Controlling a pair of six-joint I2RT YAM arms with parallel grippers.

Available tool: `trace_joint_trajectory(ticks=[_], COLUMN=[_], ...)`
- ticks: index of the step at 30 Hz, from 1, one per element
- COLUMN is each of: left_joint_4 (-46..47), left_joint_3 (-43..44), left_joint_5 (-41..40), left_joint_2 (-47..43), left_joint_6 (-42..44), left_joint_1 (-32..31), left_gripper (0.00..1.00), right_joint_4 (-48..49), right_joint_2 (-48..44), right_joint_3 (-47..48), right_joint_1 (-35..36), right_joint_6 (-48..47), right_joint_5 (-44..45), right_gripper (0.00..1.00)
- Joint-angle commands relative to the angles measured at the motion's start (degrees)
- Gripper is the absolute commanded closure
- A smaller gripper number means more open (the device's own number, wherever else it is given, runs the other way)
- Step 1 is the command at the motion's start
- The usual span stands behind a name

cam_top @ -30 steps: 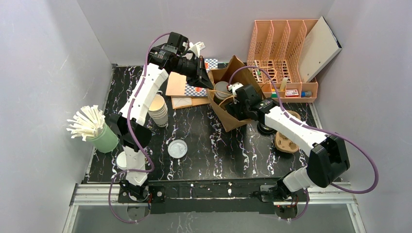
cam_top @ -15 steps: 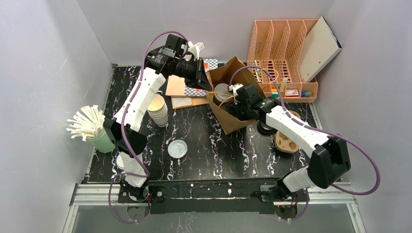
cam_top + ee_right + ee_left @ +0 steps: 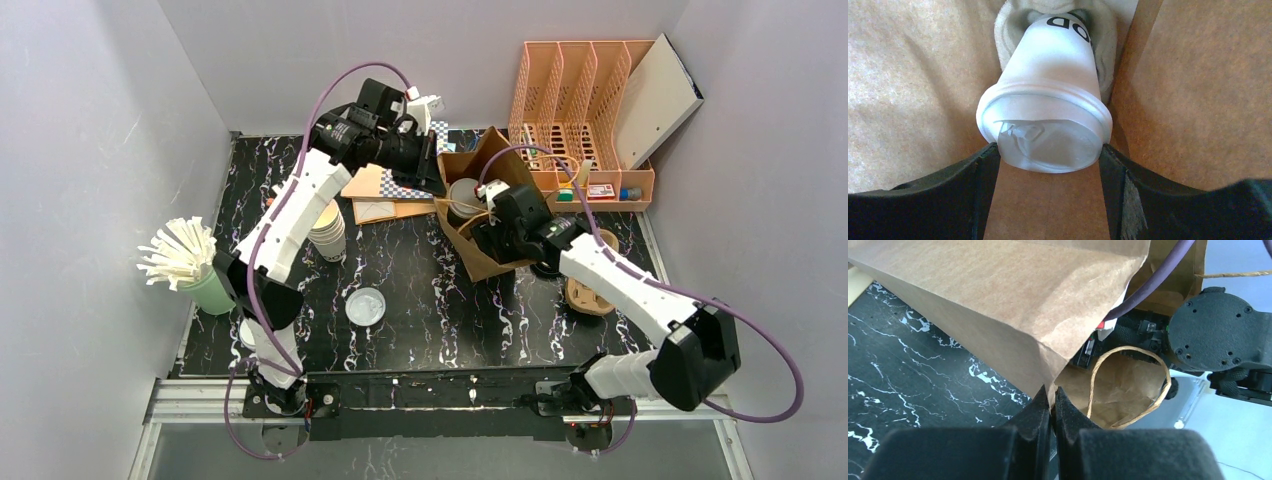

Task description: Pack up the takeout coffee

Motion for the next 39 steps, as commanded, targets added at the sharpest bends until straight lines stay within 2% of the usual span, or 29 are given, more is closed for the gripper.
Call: trace_joint_trajectory(ticks=[1, 12, 18, 23, 25, 27, 31, 33, 39], left_joint_4=[5.9, 15.8, 16.8, 16.8, 16.8, 16.8, 15.8, 15.3, 14.5], left_joint_3=[-3.7, -18.3, -20.2, -21.6, -21.7, -21.3, -17.9, -15.6, -6.3], left_joint_5=[-7.2, -16.0, -17.9, -18.8, -19.2, -19.6, -22.5, -24.8, -33.2], left_joint_2=[-7.0, -18.0, -19.4, -20.0, -20.1, -20.1, -19.4, -19.0, -16.7], left_joint_6=[4.9, 12.2, 13.0, 12.3, 11.9, 11.5, 10.2, 10.0, 12.4], left_joint_1=[-2.2, -8.1, -9.1, -9.6, -9.6, -9.6, -9.5, -9.5, -9.0], left_gripper=[1.00, 1.00, 1.00, 0.99, 0.92, 0.81, 0.43, 0.29, 0.14], right_joint_4=[2.6, 10.4, 16.0, 16.3, 16.4, 16.3, 16.4, 16.3, 16.9], right_joint_2=[-4.3, -9.9, -12.6, -12.3, -12.3, -12.2, -12.0, -11.8, -11.7], right_joint_3=[-3.7, -11.8, -16.0, -16.6, -16.7, -16.7, -16.9, -16.9, -17.4], right_joint_1=[3.7, 5.7, 5.9, 5.8, 5.8, 5.9, 5.8, 5.8, 5.8], right_joint_6=[0.5, 0.6, -1.8, -1.3, -1.3, -1.2, -1.2, -1.4, -2.2], right_joint_5=[1.3, 6.8, 7.1, 6.3, 6.1, 6.1, 5.6, 5.3, 4.9], right_gripper=[0.48, 0.50, 0.50, 0.50, 0.50, 0.50, 0.50, 0.50, 0.50])
